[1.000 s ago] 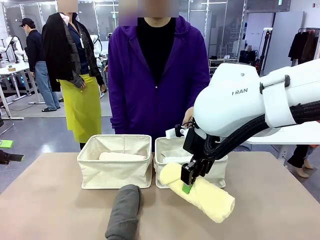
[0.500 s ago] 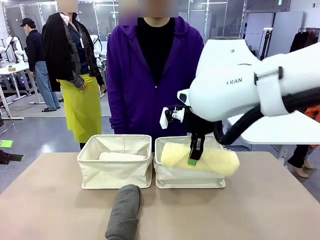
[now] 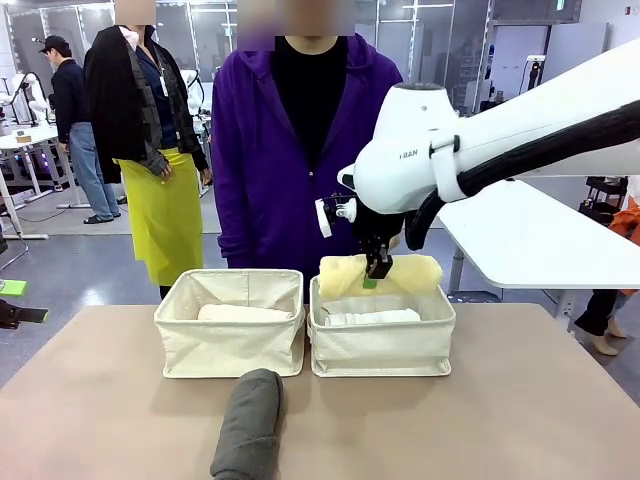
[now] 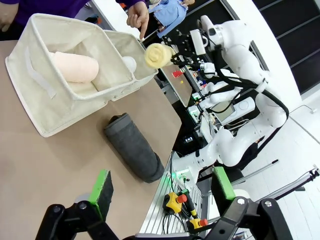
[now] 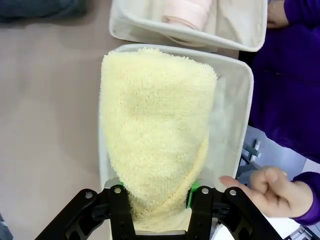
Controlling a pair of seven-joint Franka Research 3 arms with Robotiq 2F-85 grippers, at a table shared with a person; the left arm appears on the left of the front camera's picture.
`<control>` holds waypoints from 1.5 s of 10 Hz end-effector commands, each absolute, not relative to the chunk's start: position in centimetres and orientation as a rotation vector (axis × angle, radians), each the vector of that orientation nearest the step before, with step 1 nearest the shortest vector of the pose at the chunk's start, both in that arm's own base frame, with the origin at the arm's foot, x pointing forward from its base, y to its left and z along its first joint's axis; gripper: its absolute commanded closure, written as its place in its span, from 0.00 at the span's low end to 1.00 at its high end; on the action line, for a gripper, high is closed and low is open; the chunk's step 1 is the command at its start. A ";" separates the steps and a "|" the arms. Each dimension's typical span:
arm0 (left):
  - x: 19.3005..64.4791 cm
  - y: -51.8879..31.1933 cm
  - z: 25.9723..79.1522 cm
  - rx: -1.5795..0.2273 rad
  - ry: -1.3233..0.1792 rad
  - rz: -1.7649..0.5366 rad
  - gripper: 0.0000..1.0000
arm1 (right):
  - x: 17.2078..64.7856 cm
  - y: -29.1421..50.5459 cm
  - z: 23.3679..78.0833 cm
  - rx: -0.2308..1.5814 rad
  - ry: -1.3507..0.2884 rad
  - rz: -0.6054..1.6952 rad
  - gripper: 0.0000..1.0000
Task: Divide the towels into two baskets.
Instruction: Pick up one hotel-folded towel from the bottom of the table and place it in the Fabric basket indicated by the person.
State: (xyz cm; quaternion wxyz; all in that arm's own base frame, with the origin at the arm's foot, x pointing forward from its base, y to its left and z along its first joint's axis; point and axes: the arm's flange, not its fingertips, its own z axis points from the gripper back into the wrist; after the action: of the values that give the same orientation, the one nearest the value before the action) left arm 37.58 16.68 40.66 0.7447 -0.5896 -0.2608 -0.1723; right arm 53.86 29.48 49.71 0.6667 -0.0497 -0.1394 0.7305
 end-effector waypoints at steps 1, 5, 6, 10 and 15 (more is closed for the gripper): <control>37.3 16.7 41.2 -1.294 -0.559 -0.362 0.00 | 55.3 29.8 48.4 -0.142 -0.320 1.676 0.58; 37.3 16.7 41.2 -1.294 -0.559 -0.362 0.00 | 56.3 29.2 46.8 -0.127 -0.301 1.656 0.58; 37.3 16.7 41.2 -1.294 -0.559 -0.362 0.00 | 56.3 29.2 46.8 -0.127 -0.301 1.656 0.58; 37.3 16.7 41.2 -1.294 -0.559 -0.362 0.00 | 58.0 29.2 44.5 -0.108 -0.235 1.685 0.58; 37.3 16.7 41.2 -1.294 -0.559 -0.362 0.00 | 60.9 28.5 41.2 -0.072 -0.181 1.670 0.39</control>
State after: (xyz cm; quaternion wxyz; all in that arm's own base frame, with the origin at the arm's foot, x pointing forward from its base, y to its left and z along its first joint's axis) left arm 37.58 16.68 40.66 0.7447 -0.5896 -0.2608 -0.1723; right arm 60.38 28.44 40.94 0.6749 -0.0327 -0.0939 0.7312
